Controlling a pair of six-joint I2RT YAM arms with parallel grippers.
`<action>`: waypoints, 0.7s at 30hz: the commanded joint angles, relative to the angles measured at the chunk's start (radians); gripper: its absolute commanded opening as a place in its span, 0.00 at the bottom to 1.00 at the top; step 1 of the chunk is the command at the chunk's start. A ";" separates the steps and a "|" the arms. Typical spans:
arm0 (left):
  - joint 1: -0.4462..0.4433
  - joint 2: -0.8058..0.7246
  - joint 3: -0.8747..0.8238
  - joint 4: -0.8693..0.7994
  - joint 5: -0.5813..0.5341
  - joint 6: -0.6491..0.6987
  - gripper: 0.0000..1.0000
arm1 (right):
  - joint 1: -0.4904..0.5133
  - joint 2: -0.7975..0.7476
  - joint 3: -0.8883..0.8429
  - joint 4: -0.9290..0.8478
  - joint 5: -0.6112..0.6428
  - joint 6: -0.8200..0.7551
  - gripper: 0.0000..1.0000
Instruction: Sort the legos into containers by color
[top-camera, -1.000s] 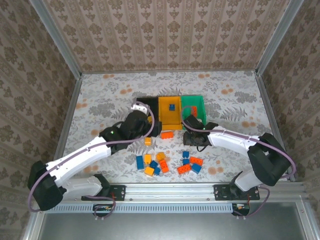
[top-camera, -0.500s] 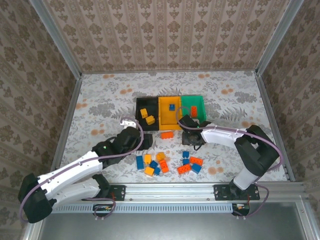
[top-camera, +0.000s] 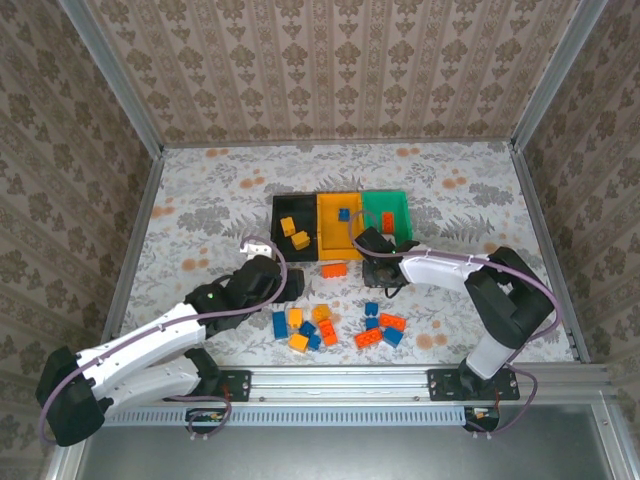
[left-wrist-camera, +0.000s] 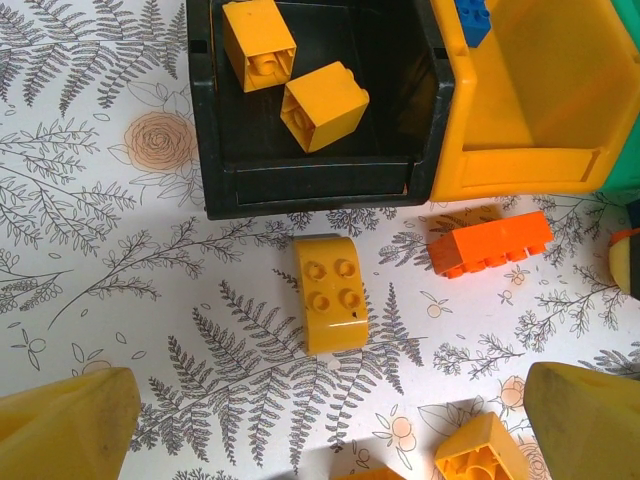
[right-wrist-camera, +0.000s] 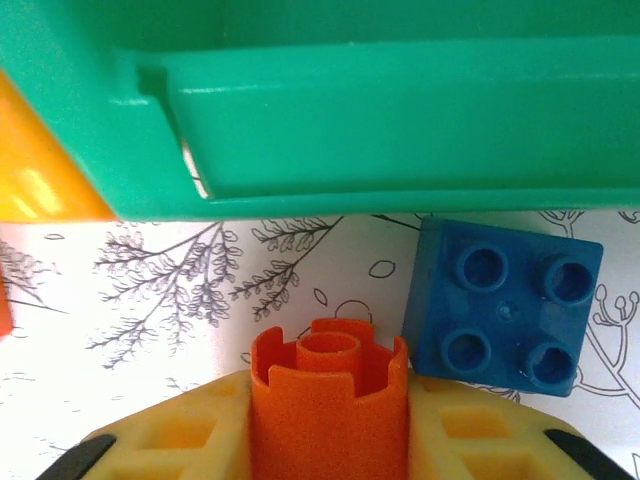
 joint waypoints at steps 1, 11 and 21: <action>-0.003 -0.006 -0.017 -0.003 -0.020 -0.019 1.00 | 0.009 -0.093 -0.034 -0.026 -0.030 -0.002 0.31; 0.000 -0.017 -0.045 0.005 -0.009 -0.036 1.00 | 0.010 -0.398 0.054 -0.233 -0.053 -0.047 0.30; 0.002 -0.054 -0.063 0.005 -0.001 -0.057 1.00 | -0.184 0.005 0.435 -0.238 -0.028 -0.116 0.30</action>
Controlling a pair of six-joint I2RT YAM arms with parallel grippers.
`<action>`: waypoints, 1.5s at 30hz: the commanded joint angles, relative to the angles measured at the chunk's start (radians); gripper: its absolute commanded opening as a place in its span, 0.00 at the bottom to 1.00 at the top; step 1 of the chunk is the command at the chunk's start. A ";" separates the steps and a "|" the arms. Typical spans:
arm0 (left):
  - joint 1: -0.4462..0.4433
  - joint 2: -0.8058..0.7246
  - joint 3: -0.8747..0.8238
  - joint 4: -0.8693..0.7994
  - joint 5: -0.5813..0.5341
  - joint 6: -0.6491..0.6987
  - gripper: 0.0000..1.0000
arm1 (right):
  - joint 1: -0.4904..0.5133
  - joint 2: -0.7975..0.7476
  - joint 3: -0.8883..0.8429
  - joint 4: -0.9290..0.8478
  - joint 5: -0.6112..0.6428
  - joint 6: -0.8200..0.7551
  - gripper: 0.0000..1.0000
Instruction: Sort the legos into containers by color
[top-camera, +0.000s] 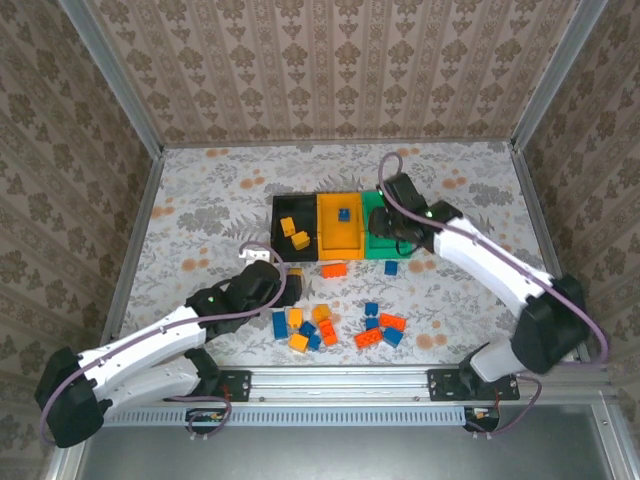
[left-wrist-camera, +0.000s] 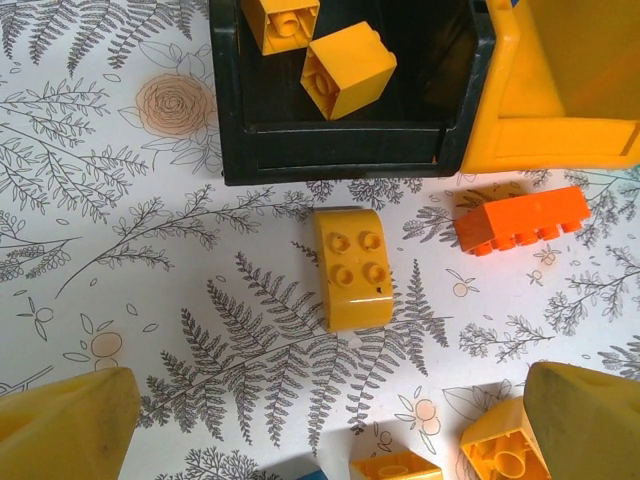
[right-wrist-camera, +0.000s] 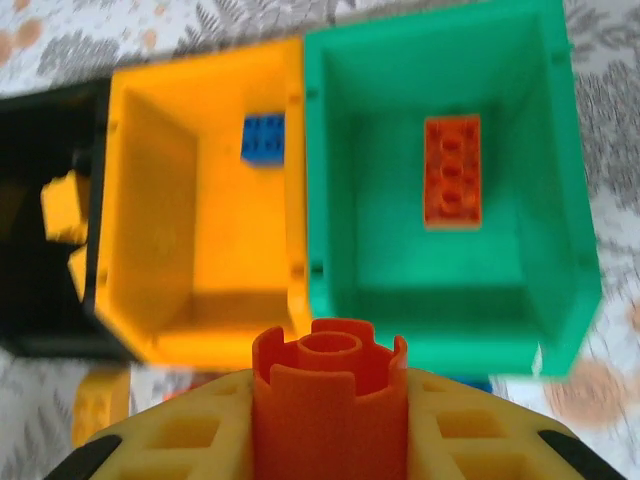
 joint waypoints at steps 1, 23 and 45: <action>0.003 -0.044 -0.016 0.000 0.000 -0.032 1.00 | -0.043 0.182 0.109 -0.059 0.046 -0.033 0.30; 0.009 -0.122 -0.008 -0.058 0.024 -0.013 1.00 | 0.122 -0.102 -0.202 -0.138 0.026 0.076 0.75; 0.029 -0.143 -0.069 -0.045 0.042 -0.036 1.00 | 0.348 0.028 -0.448 0.110 -0.052 0.294 0.58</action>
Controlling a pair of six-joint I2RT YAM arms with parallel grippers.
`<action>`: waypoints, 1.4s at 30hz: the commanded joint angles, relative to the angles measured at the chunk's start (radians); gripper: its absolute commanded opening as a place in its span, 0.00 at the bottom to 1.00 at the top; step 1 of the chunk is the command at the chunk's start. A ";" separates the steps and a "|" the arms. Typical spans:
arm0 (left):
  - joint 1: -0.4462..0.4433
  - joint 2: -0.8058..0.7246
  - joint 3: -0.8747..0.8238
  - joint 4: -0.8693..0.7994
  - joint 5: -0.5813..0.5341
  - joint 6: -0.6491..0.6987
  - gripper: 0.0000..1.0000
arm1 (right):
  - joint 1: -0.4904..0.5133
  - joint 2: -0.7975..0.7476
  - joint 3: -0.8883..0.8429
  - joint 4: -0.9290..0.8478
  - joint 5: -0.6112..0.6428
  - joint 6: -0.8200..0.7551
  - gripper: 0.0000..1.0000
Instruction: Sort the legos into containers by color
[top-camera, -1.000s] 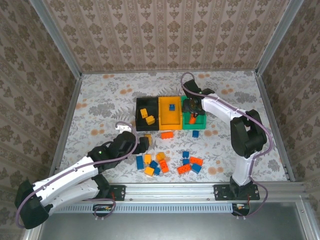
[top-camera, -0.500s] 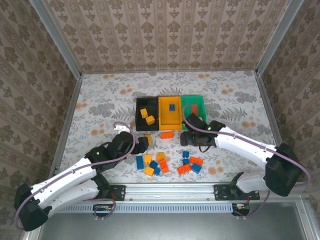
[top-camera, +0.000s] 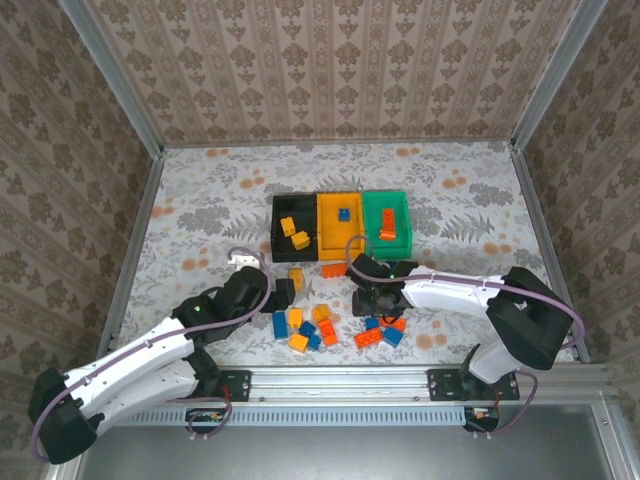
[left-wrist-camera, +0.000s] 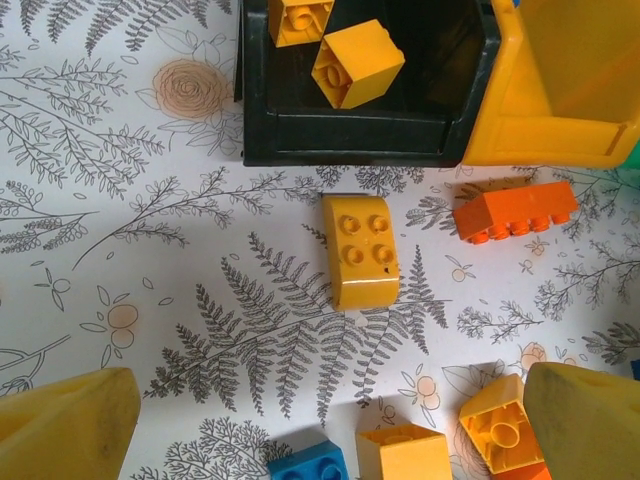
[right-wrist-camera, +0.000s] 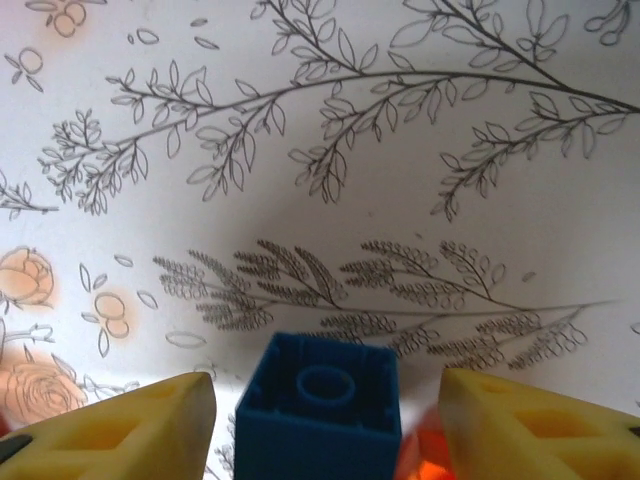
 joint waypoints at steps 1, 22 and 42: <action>0.008 -0.016 -0.017 -0.002 0.011 -0.020 1.00 | 0.005 0.026 -0.002 0.039 0.012 0.020 0.55; 0.014 -0.021 0.015 -0.039 0.042 -0.013 1.00 | -0.088 0.050 0.425 -0.118 0.059 -0.190 0.26; 0.007 0.089 0.041 -0.077 0.098 0.013 0.95 | -0.242 0.533 0.936 -0.189 0.115 -0.264 0.67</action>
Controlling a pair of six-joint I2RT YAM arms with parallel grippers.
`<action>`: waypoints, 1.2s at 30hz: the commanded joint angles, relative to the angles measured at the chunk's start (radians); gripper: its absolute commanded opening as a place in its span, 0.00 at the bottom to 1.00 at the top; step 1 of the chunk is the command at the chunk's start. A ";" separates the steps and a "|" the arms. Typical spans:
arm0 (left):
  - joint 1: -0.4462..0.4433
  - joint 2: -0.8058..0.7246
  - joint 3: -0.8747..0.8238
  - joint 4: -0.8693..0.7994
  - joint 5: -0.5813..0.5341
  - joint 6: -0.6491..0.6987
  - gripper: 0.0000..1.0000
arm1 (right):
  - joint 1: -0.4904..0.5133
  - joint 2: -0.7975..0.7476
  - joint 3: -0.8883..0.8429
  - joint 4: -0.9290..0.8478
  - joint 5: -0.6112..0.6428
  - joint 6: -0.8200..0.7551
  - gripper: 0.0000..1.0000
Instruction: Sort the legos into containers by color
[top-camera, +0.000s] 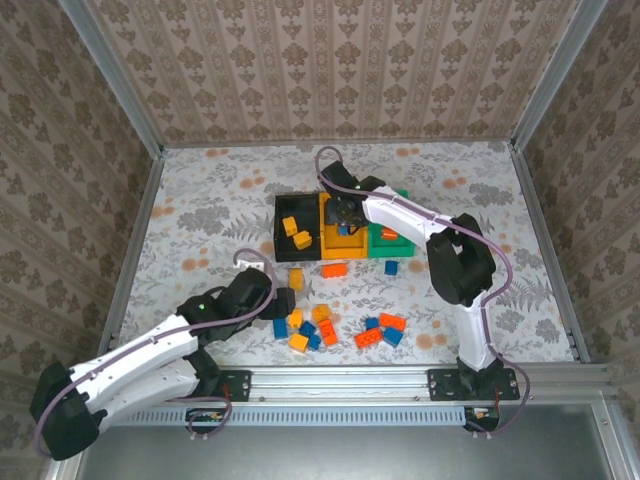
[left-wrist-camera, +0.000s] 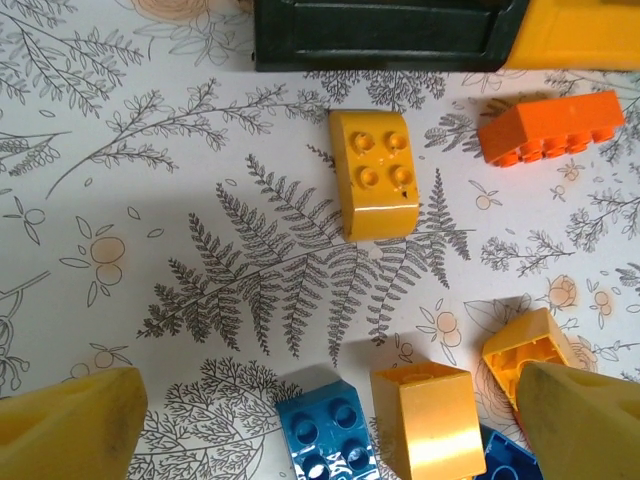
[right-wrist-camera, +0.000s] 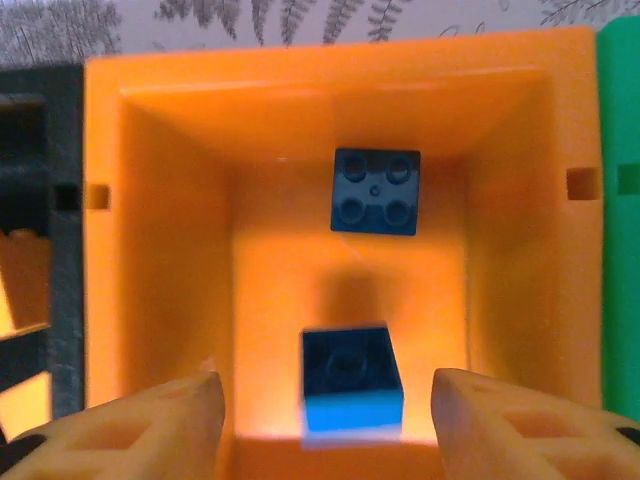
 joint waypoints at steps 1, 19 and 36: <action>0.000 0.059 0.058 -0.015 0.001 0.030 0.95 | 0.004 -0.030 0.017 -0.032 -0.007 0.000 0.69; -0.043 0.716 0.269 0.225 -0.216 0.215 0.77 | 0.045 -0.559 -0.473 0.179 -0.048 0.073 0.75; -0.048 0.714 0.204 0.270 -0.190 0.188 0.31 | 0.043 -0.728 -0.590 0.170 -0.008 0.093 0.75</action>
